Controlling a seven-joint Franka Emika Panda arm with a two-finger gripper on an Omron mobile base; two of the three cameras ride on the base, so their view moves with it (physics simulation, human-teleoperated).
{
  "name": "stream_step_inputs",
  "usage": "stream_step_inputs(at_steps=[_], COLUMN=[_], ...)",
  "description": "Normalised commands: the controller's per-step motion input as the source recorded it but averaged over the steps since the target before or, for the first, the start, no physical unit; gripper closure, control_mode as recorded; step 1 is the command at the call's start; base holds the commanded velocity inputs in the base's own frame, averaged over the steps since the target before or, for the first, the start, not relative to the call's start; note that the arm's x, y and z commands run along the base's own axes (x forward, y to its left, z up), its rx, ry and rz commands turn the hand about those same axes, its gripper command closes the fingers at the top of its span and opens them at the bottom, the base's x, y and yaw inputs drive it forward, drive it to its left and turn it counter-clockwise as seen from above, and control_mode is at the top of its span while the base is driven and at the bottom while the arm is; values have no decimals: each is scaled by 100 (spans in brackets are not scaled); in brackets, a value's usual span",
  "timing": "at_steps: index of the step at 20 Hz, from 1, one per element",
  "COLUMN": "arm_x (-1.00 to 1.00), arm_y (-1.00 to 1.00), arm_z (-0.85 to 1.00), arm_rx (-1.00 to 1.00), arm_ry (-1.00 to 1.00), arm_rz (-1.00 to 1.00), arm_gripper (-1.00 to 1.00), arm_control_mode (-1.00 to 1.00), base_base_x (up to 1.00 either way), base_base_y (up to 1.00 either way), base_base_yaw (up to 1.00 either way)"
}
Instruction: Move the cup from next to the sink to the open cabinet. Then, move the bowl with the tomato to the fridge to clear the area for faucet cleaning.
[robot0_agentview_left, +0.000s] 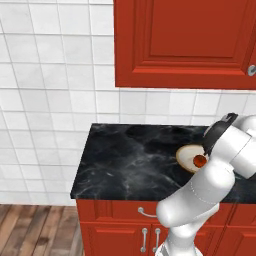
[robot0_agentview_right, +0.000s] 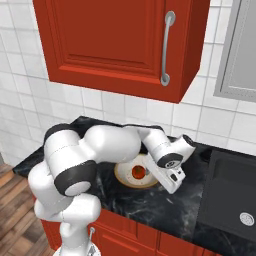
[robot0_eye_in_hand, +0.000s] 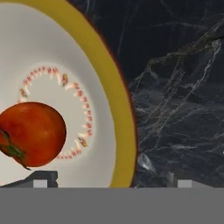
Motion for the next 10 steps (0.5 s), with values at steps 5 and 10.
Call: stream_step_inputs(at_steps=[5,10], arm_x=[3,10], arm_y=[9,28], arm_z=[-6,-2], arm_rx=[0,0], arm_ry=[0,0], arm_rz=[0,0], arm_gripper=[-100,-100], arm_control_mode=[-100,-100], base_base_x=[0,0], base_base_y=[0,0], base_base_yaw=[0,0])
